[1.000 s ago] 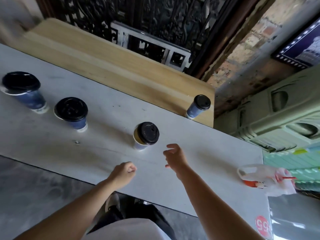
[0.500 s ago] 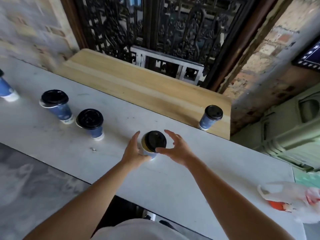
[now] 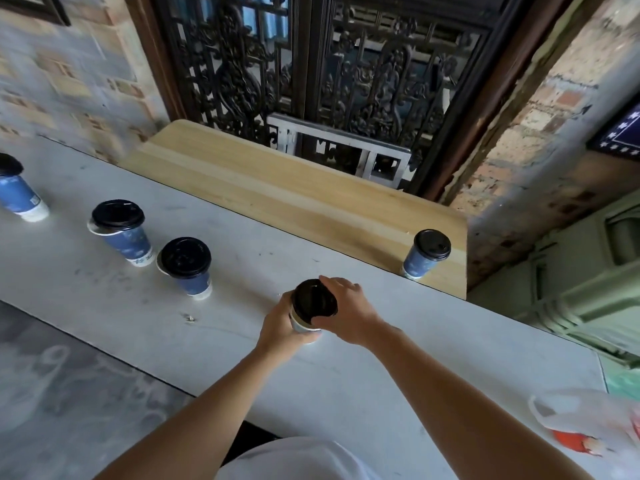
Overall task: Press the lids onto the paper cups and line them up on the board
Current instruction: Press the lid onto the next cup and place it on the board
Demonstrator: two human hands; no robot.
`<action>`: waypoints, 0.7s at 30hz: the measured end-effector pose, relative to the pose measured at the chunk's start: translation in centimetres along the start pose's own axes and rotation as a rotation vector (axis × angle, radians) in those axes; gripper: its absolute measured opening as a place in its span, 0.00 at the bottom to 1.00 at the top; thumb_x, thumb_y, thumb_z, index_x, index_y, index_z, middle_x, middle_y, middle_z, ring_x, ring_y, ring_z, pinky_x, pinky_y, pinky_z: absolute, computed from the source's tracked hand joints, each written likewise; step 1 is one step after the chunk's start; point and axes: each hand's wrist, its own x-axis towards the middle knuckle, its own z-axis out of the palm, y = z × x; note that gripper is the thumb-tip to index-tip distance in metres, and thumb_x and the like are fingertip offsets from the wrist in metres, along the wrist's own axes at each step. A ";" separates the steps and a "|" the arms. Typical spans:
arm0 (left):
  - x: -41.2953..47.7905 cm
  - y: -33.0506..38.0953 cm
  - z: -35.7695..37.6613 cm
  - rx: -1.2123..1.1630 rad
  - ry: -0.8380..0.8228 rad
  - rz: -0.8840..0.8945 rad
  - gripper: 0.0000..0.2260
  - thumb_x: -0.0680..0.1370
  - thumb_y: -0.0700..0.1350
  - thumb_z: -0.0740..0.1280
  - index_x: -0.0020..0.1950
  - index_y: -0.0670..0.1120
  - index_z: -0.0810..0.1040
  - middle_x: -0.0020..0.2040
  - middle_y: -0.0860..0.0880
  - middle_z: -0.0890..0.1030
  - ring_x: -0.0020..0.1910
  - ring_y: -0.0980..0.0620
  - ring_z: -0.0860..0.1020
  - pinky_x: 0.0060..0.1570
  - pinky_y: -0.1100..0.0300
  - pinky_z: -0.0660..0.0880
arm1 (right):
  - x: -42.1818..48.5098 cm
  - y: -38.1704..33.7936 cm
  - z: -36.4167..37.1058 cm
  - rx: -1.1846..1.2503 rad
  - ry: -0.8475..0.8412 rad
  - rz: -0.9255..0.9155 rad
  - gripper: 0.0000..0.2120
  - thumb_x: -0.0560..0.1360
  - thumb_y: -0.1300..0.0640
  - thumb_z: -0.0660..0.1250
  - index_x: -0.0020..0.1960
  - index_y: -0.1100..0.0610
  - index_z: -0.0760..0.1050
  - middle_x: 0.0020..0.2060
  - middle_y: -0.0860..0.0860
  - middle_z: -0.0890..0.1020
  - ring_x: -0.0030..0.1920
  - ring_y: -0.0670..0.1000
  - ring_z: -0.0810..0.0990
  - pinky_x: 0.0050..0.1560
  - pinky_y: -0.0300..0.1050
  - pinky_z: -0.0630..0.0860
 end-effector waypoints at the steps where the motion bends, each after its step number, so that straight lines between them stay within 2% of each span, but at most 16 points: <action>1: -0.2 0.0 0.2 -0.012 0.002 0.003 0.30 0.64 0.43 0.83 0.60 0.57 0.74 0.51 0.59 0.82 0.50 0.62 0.80 0.40 0.78 0.70 | -0.1 -0.2 -0.3 -0.011 0.012 -0.020 0.39 0.72 0.51 0.74 0.79 0.50 0.61 0.74 0.51 0.68 0.71 0.58 0.65 0.69 0.51 0.69; 4: -0.6 -0.2 0.7 -0.045 0.007 0.009 0.31 0.64 0.41 0.82 0.62 0.57 0.75 0.52 0.59 0.83 0.49 0.70 0.78 0.41 0.79 0.70 | -0.8 -0.7 -0.7 -0.057 0.023 -0.082 0.38 0.73 0.53 0.73 0.79 0.50 0.61 0.75 0.50 0.67 0.70 0.58 0.64 0.67 0.50 0.69; 9: -0.7 -0.3 1.2 -0.072 0.009 -0.029 0.29 0.65 0.38 0.81 0.60 0.56 0.75 0.51 0.57 0.83 0.49 0.62 0.80 0.38 0.76 0.72 | -1.6 -0.3 -0.1 -0.179 -0.030 -0.068 0.34 0.73 0.53 0.70 0.77 0.47 0.63 0.73 0.48 0.68 0.69 0.56 0.64 0.62 0.55 0.76; 17: -1.0 -0.4 0.9 -0.071 -0.046 -0.020 0.32 0.65 0.38 0.79 0.64 0.58 0.73 0.54 0.61 0.82 0.52 0.69 0.78 0.42 0.77 0.72 | -1.9 0.1 0.7 -0.158 -0.050 -0.046 0.32 0.74 0.53 0.70 0.75 0.47 0.65 0.72 0.49 0.67 0.67 0.57 0.65 0.61 0.56 0.76; 19: -0.8 -0.6 0.6 -0.106 -0.086 -0.066 0.32 0.65 0.38 0.77 0.64 0.59 0.73 0.55 0.60 0.83 0.55 0.64 0.80 0.48 0.71 0.76 | -2.0 0.3 0.8 -0.144 -0.051 -0.048 0.33 0.74 0.53 0.71 0.76 0.46 0.64 0.73 0.48 0.66 0.67 0.57 0.66 0.62 0.55 0.76; 21: -0.4 -0.9 -0.1 -0.242 -0.147 -0.124 0.31 0.65 0.34 0.70 0.66 0.55 0.76 0.58 0.55 0.84 0.60 0.53 0.82 0.54 0.60 0.80 | -2.0 0.6 1.0 -0.107 -0.044 -0.043 0.34 0.74 0.53 0.71 0.77 0.45 0.63 0.74 0.48 0.65 0.67 0.58 0.66 0.63 0.54 0.75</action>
